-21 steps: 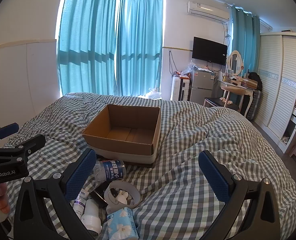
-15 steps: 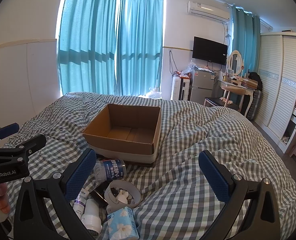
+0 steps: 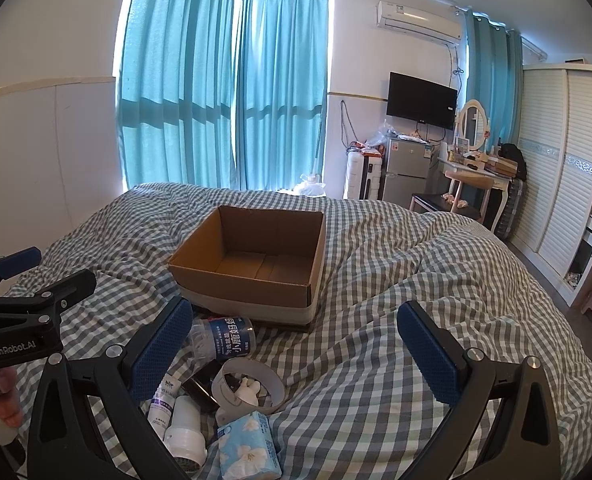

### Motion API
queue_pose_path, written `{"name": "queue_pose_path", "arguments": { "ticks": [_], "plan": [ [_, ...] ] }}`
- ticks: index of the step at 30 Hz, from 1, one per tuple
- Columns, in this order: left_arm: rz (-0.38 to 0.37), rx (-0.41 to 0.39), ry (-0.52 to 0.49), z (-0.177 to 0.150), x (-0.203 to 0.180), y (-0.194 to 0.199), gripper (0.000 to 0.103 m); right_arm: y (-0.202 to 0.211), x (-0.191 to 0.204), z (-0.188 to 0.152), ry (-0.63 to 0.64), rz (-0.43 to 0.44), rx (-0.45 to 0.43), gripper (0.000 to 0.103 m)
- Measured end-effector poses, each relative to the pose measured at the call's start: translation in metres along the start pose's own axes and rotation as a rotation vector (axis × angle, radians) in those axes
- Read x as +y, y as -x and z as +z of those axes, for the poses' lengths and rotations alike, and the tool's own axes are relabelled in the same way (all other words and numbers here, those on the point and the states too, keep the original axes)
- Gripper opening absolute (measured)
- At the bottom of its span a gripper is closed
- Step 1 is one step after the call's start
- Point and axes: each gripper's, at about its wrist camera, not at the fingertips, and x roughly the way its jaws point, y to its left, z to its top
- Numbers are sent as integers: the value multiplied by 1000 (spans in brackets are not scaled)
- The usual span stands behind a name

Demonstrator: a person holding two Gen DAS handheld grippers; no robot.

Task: Organize objects

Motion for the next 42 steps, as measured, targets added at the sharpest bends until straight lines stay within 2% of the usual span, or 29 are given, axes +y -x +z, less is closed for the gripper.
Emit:
{"name": "queue_pose_path", "arguments": {
  "ticks": [27, 42],
  "plan": [
    [10, 19, 8, -4, 1, -4, 103, 3, 3, 2, 15, 22, 9, 103],
    [-20, 3, 4, 3, -6, 17, 103, 27, 1, 10, 35, 42, -9, 103]
  ]
}}
